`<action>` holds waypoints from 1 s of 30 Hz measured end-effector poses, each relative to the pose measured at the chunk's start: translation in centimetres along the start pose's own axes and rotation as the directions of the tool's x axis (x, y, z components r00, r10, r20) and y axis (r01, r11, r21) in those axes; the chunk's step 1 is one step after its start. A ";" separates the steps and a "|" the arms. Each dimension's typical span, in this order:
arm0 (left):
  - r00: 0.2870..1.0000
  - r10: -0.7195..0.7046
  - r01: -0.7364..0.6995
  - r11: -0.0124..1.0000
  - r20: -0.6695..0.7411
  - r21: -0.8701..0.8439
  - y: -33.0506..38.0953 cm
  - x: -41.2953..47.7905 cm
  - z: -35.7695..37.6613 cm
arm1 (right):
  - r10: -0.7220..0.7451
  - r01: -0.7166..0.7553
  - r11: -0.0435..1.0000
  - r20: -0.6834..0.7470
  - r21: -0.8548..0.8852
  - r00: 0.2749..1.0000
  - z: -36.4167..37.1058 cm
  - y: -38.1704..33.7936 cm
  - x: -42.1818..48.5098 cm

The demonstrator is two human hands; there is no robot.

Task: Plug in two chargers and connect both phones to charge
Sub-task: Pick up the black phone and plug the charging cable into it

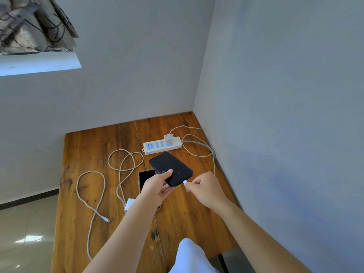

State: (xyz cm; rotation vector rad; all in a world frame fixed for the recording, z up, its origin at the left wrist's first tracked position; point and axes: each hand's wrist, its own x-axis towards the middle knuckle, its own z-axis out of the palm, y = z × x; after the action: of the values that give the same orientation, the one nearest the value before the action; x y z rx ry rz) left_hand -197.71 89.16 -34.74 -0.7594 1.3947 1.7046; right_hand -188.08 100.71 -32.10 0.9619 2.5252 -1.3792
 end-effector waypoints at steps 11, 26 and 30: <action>0.999 0.048 -0.048 0.999 -0.008 -0.002 -0.6 -0.2 0.8 | 0.027 -0.025 0.992 -0.018 0.124 0.999 -0.3 0.4 -0.1; 0.996 0.060 -0.063 0.997 0.069 0.040 -0.5 -0.1 1.0 | 0.089 -0.093 0.970 0.025 0.223 0.996 -0.5 0.9 0.0; 0.988 0.043 -0.047 0.999 0.147 0.025 -0.6 0.1 0.4 | 0.086 -0.104 0.961 0.079 0.255 0.993 -0.6 1.4 -0.1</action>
State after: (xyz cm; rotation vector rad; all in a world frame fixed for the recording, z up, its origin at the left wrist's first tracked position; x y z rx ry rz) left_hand -197.20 89.63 -35.07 -0.5792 1.3405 1.7355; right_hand -187.03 101.66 -32.72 1.0434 2.2571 -1.7107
